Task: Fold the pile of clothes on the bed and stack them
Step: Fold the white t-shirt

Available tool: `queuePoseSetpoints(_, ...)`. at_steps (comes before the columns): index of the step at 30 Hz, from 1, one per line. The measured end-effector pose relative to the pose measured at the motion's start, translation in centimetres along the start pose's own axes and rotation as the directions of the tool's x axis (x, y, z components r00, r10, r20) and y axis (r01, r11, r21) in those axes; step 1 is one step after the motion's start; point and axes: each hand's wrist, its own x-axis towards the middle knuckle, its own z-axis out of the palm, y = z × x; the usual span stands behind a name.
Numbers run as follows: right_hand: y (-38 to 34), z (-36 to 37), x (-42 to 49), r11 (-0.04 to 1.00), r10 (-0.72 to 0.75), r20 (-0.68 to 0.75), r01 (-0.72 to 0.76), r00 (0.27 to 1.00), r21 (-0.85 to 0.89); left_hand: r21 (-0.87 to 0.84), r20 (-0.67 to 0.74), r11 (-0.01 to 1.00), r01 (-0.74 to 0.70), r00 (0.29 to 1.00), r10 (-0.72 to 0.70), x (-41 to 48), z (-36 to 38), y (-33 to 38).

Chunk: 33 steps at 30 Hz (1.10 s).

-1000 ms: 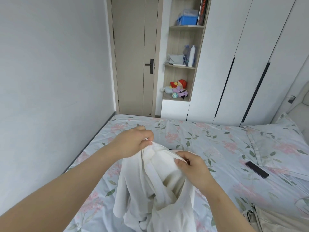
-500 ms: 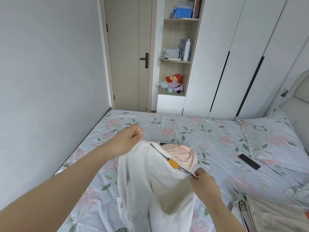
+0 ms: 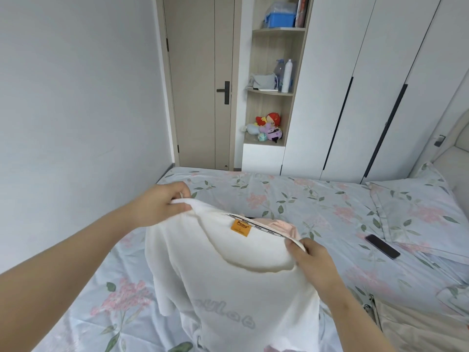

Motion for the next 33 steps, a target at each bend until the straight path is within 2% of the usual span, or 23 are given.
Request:
queuePoseSetpoints(3,-1.6,-1.2,0.1,0.991,-0.133,0.095,0.133,0.986,0.014,-0.208,-0.047,0.975,0.073,0.995,-0.084,-0.1,-1.5,0.5)
queuePoseSetpoints(6,-3.5,-2.7,0.1,0.977,-0.212,0.342,0.193,0.915,0.089,-0.362,-0.084,0.926,0.103,0.986,-0.143,-0.6,-3.6,1.0)
queuePoseSetpoints(8,-4.6,-3.4,0.3,0.969,-0.197,0.475,0.243,0.858,-0.036,-0.388,-0.149,0.917,0.091,0.976,-0.16,-1.2,-4.8,1.1)
queuePoseSetpoints(9,-5.1,-3.4,0.6,0.946,-0.196,0.487,0.296,0.851,-0.136,-0.388,-0.173,0.917,0.087,0.971,-0.165,-1.6,-5.4,1.3)
queuePoseSetpoints(11,-6.0,-3.2,1.2,0.859,-0.271,0.4,0.407,0.876,-0.31,-0.378,-0.156,0.921,0.092,0.974,-0.161,-2.4,-6.6,1.7)
queuePoseSetpoints(13,-6.7,-2.8,1.6,0.823,-0.371,0.241,0.438,0.897,-0.362,-0.308,-0.037,0.943,0.125,0.989,-0.143,-3.5,-8.0,2.4)
queuePoseSetpoints(16,-7.9,-2.3,1.9,0.86,-0.46,0.026,0.453,0.887,-0.237,0.003,0.205,0.981,0.192,0.96,-0.189,-5.3,-10.3,3.3)
queuePoseSetpoints(18,-8.8,-1.7,1.8,0.901,-0.431,-0.081,0.425,0.899,-0.085,0.124,0.23,0.972,0.201,0.947,-0.226,-6.4,-11.7,3.2)
queuePoseSetpoints(19,-9.3,-1.4,1.7,0.911,-0.41,-0.115,0.413,0.905,0.0,0.1,0.185,0.974,0.203,0.958,-0.219,-6.9,-12.4,3.0)
queuePoseSetpoints(21,-10.7,-0.5,1.1,0.898,-0.396,-0.165,0.419,0.903,0.136,-0.014,-0.003,0.984,0.177,0.984,-0.177,-7.9,-13.4,2.3)
queuePoseSetpoints(23,-12.5,0.3,0.0,0.862,-0.423,-0.201,0.461,0.884,0.212,-0.119,-0.159,0.981,0.151,0.973,-0.169,-8.8,-14.1,1.7)
queuePoseSetpoints(26,-15.1,1.4,-2.2,0.809,-0.474,-0.251,0.53,0.844,0.256,-0.298,-0.238,0.947,0.118,0.952,-0.194,-10.2,-15.3,1.0)
queuePoseSetpoints(29,-17.4,2.4,-4.8,0.781,-0.499,-0.32,0.578,0.805,0.237,-0.463,-0.323,0.886,0.012,0.929,-0.181,-11.8,-16.7,1.3)
queuePoseSetpoints(33,-19.7,3.5,-8.6,0.741,-0.504,-0.413,0.625,0.759,0.245,-0.612,-0.337,0.789,-0.053,0.92,-0.2,-13.9,-18.3,2.0)
